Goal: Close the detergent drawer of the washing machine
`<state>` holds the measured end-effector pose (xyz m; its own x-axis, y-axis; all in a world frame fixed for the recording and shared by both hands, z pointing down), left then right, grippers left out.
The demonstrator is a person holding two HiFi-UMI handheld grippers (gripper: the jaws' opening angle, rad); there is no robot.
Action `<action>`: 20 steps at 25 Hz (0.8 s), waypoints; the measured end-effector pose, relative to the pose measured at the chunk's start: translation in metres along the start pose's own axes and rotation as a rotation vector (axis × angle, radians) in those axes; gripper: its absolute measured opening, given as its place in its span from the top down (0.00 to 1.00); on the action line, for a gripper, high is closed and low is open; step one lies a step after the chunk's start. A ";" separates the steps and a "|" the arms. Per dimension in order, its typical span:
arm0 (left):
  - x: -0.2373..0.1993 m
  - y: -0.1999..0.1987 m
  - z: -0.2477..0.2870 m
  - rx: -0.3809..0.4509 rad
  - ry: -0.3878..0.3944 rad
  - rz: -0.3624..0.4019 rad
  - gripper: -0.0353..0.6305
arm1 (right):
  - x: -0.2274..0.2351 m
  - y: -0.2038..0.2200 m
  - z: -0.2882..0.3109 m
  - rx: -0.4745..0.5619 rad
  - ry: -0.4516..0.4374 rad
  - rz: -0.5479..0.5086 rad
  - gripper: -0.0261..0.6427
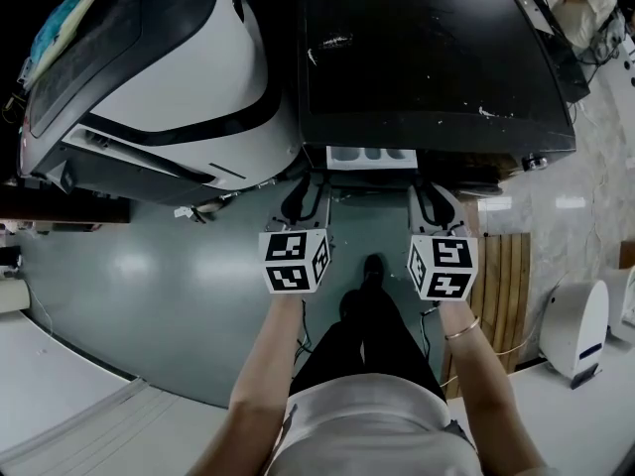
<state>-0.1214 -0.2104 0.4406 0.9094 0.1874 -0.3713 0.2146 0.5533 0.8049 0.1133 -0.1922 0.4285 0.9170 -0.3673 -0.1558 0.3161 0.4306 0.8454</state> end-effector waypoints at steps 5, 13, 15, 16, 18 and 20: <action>-0.001 -0.005 0.006 0.002 -0.009 -0.001 0.77 | 0.003 -0.005 0.006 0.000 -0.002 0.004 0.83; -0.002 -0.010 0.014 0.007 -0.014 -0.017 0.77 | 0.007 -0.009 0.014 0.002 0.001 0.012 0.83; -0.002 -0.011 0.016 0.007 -0.016 -0.018 0.77 | 0.008 -0.009 0.016 0.003 0.001 0.014 0.83; -0.002 -0.012 0.016 0.008 -0.018 -0.019 0.77 | 0.008 -0.010 0.017 0.003 0.002 0.015 0.83; -0.002 -0.012 0.018 0.010 -0.021 -0.021 0.77 | 0.009 -0.010 0.018 0.002 0.003 0.015 0.83; -0.002 -0.013 0.019 0.012 -0.024 -0.024 0.77 | 0.009 -0.011 0.020 0.003 0.005 0.016 0.83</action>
<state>-0.1197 -0.2339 0.4396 0.9124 0.1542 -0.3791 0.2405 0.5477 0.8014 0.1130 -0.2169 0.4277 0.9231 -0.3564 -0.1443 0.3004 0.4342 0.8493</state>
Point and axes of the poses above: the fingertips, and each gripper's own axes: z forward along the fingers, x to its right, y out of its underside, the point moved 9 cm from there along -z, backward along the fingers, and after that the axes turned 14 degrees about -z, right-handed, at the moved point
